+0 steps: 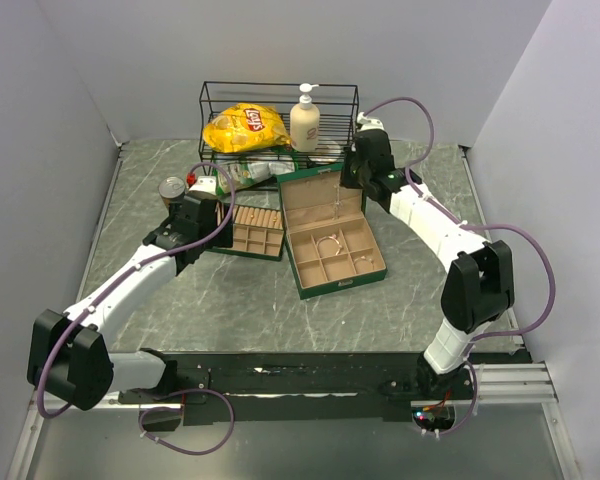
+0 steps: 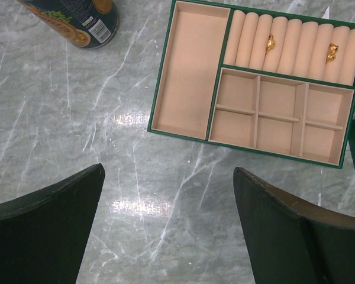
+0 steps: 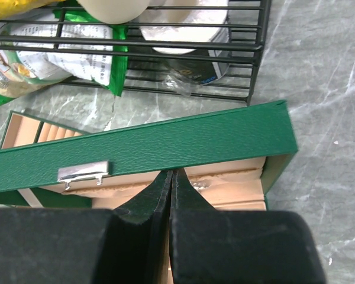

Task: Organize the mixed jewelry

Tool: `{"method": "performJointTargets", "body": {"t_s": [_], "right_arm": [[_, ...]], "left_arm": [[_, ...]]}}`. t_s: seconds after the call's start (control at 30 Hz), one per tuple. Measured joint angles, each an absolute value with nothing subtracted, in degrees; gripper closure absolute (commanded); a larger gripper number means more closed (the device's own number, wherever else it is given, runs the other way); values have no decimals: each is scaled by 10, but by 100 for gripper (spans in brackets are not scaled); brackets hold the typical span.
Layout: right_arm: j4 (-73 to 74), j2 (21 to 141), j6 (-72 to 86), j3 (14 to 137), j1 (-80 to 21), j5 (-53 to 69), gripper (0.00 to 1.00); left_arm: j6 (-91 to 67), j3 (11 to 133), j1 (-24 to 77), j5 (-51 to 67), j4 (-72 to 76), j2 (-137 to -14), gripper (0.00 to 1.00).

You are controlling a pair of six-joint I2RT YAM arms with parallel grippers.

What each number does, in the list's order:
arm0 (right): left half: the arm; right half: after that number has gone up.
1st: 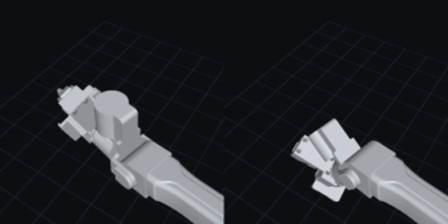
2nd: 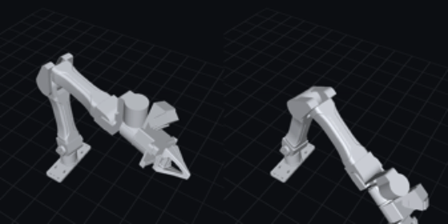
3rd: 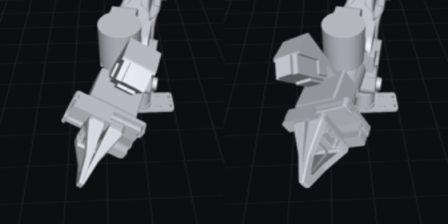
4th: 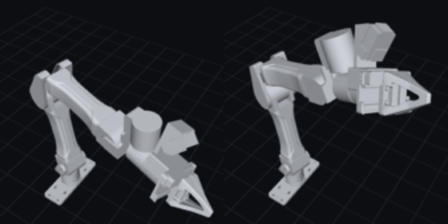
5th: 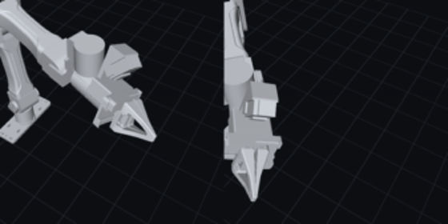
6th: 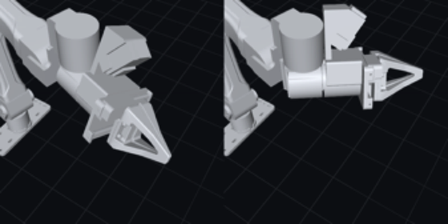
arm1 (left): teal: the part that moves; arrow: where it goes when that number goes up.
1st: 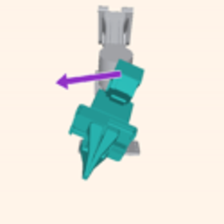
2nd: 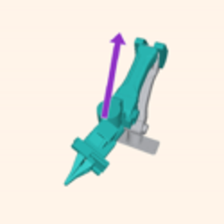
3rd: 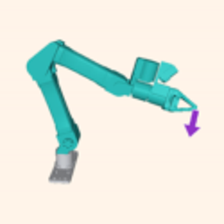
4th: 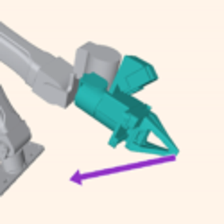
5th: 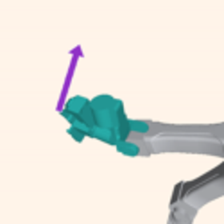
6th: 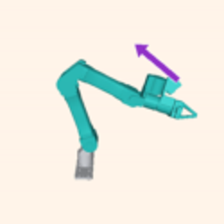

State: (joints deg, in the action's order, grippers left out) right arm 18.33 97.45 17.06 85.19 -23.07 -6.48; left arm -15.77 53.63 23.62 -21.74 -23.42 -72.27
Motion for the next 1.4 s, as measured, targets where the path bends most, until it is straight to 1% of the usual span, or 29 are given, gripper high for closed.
{"method": "performJointTargets", "body": {"t_s": [0.53,0.63,0.67,0.73,0.77,0.93,0.97,1.0,1.17,1.23,1.4], "right_arm": [[175,970,171,848,-226,-49,98],[169,963,172,840,-226,-48,92],[161,956,173,829,-226,-48,89],[147,936,180,795,-226,-41,85],[138,926,182,775,-226,-36,81],[114,896,203,681,-226,-1,76],[111,896,207,669,-226,7,72],[111,897,212,661,-226,12,71],[100,924,229,656,-227,31,66],[94,941,233,657,-230,31,60],[92,979,242,666,-233,25,58]], "left_arm": [[-157,536,236,-217,-235,-730,4],[-157,536,236,-217,-235,-730,4],[-157,536,236,-217,-235,-730,4],[-157,536,236,-217,-234,-730,4],[-157,536,236,-217,-234,-730,4],[-157,536,236,-217,-235,-730,4],[-157,536,236,-217,-234,-730,4],[-157,536,236,-217,-234,-730,4],[-157,536,236,-215,-235,-730,4],[-157,536,236,-213,-235,-730,4],[-157,536,236,-213,-234,-730,4]]}}
